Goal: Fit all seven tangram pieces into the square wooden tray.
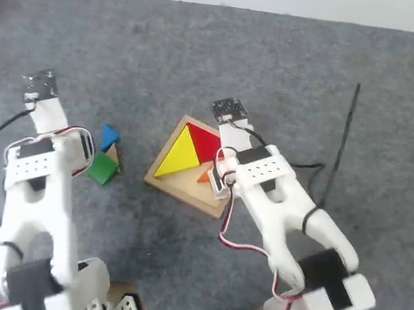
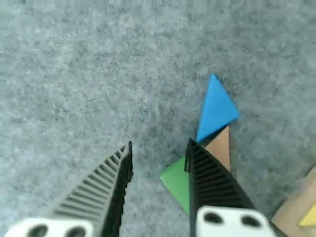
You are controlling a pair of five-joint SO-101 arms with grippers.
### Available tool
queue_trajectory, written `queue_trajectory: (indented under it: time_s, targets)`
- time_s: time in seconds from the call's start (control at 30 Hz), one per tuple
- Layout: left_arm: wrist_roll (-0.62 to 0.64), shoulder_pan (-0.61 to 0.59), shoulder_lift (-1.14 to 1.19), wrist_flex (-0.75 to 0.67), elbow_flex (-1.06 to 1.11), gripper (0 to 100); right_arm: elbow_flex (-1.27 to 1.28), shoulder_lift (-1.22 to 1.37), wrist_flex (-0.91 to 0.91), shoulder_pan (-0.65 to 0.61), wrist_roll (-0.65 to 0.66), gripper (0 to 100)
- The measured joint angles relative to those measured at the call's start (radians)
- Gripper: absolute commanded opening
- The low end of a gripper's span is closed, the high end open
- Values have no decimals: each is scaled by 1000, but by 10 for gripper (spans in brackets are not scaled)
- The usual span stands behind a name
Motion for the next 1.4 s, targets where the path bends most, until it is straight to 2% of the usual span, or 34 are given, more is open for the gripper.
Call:
queue_trajectory:
  time_s: [0.23, 0.47, 0.9, 1.0, 1.13, 1.3, 1.4]
  targets:
    - [0, 0, 58, -5, -32, 173, -40, 100, -9, -2, 26, 300]
    - [0, 0, 58, -5, -32, 173, -48, 100, -2, 14, 166, 309]
    - [0, 0, 58, -5, -32, 173, -46, 101, 21, 296, 517, 310]
    - [0, 0, 58, -5, -32, 173, -46, 95, 21, 321, 509, 310]
    - [0, 0, 58, -5, -32, 173, -38, 41, 20, 318, 410, 310]
    - [0, 0, 58, -5, -32, 173, -38, -32, 20, 206, 348, 310]
    - [0, 0, 58, -5, -32, 173, -38, -32, 12, 181, 330, 310]
